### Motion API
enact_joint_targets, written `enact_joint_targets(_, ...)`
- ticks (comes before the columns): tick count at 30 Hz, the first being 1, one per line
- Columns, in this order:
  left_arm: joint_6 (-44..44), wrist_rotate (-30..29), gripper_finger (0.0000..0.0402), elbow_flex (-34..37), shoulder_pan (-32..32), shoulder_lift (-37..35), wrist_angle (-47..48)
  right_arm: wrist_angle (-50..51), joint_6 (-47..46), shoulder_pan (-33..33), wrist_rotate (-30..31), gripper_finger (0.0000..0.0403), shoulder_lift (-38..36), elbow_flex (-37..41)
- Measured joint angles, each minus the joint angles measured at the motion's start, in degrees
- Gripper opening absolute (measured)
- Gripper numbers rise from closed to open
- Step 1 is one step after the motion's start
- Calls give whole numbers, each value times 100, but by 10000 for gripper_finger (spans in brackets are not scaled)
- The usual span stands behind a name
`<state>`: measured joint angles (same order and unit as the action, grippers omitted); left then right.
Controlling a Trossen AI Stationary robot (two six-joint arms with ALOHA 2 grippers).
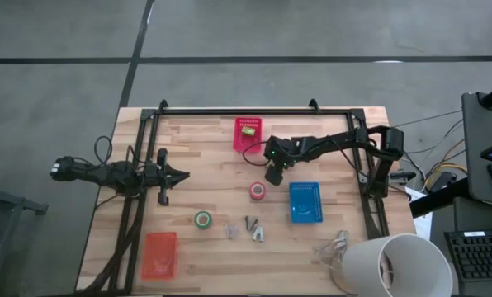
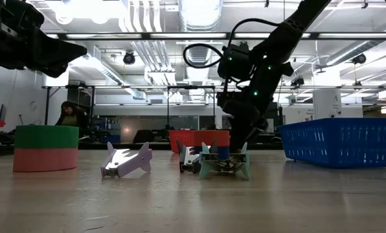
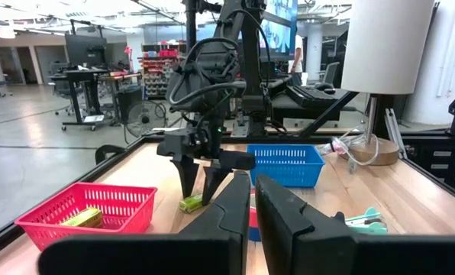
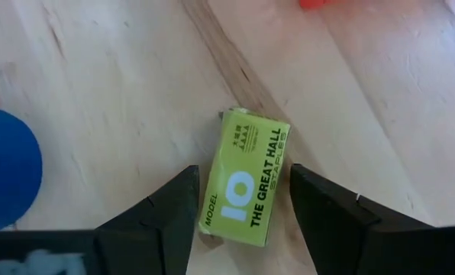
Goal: Pick and place Stapler, Stapler remover, tape
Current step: Put the green staple box into the red bin
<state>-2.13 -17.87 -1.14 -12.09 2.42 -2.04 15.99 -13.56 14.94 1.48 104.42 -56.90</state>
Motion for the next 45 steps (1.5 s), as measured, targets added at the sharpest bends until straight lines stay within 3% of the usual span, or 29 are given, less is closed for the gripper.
enact_joint_targets(22, 0, 0, 26, 0, 0, 0, -1, -177, 201, 7, 12, 112, 2, 2)
enact_joint_targets(30, -1, 0, 26, 0, 0, 0, -1, 16, 221, -4, -78, 120, -2, -224)
enact_joint_targets(38, -1, 0, 26, 0, 0, 0, -1, 767, 290, -26, -654, 112, -11, -784)
enact_joint_targets(45, -1, 0, 26, -1, 1, 0, -2, 1177, 529, -111, -666, 118, -11, -1250)
